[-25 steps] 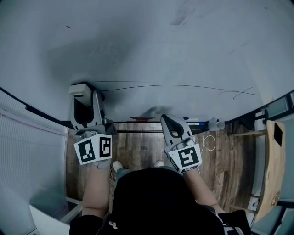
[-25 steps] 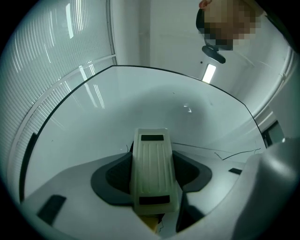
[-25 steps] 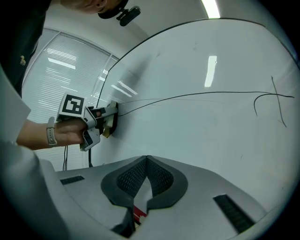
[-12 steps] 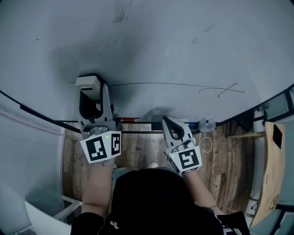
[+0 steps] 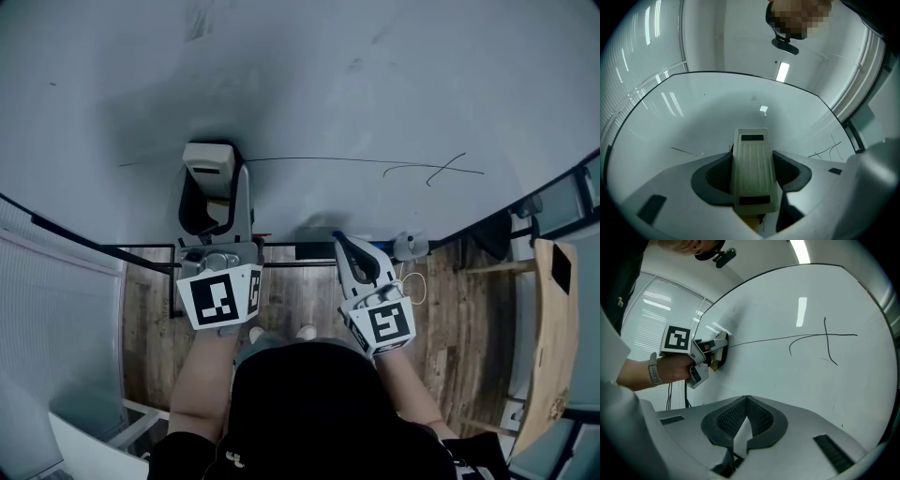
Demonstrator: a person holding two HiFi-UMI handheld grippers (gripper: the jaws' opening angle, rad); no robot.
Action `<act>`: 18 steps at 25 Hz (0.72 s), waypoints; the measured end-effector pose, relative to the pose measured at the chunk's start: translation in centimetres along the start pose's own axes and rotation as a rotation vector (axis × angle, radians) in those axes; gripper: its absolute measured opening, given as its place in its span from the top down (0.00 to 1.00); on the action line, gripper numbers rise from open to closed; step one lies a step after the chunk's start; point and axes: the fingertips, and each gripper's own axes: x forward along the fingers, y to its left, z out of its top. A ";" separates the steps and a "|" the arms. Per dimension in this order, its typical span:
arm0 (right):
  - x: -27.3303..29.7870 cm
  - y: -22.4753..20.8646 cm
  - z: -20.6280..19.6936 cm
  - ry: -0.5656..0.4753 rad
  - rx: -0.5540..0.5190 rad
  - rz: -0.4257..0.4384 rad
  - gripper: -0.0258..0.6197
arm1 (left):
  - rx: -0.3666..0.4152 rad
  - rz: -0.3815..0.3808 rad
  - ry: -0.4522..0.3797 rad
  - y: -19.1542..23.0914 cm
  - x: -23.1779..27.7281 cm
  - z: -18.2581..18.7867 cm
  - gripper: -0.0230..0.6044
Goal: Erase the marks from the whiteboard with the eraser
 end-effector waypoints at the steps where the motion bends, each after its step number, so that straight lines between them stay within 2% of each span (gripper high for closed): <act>1: 0.2 0.5 0.1 -0.002 0.002 0.006 0.92 | 0.008 -0.004 0.004 0.5 0.0 0.0 0.55; 5: 1.7 3.8 0.5 -0.021 0.002 0.054 0.92 | -0.032 0.051 0.009 5.7 -0.5 0.2 0.55; 9: 4.1 7.0 1.5 0.013 -0.007 0.075 0.92 | -0.063 0.101 0.039 11.6 -1.5 -0.4 0.55; 11: 5.3 9.3 2.3 -0.024 -0.020 0.107 0.92 | -0.091 0.125 0.054 14.8 -2.0 -0.7 0.55; 13: 6.5 11.2 2.8 -0.049 -0.030 0.130 0.92 | -0.094 0.133 0.060 17.4 -2.4 -1.0 0.55; 18: 8.4 14.7 2.6 -0.037 -0.039 0.156 0.92 | -0.122 0.159 0.065 22.2 -3.6 -2.0 0.55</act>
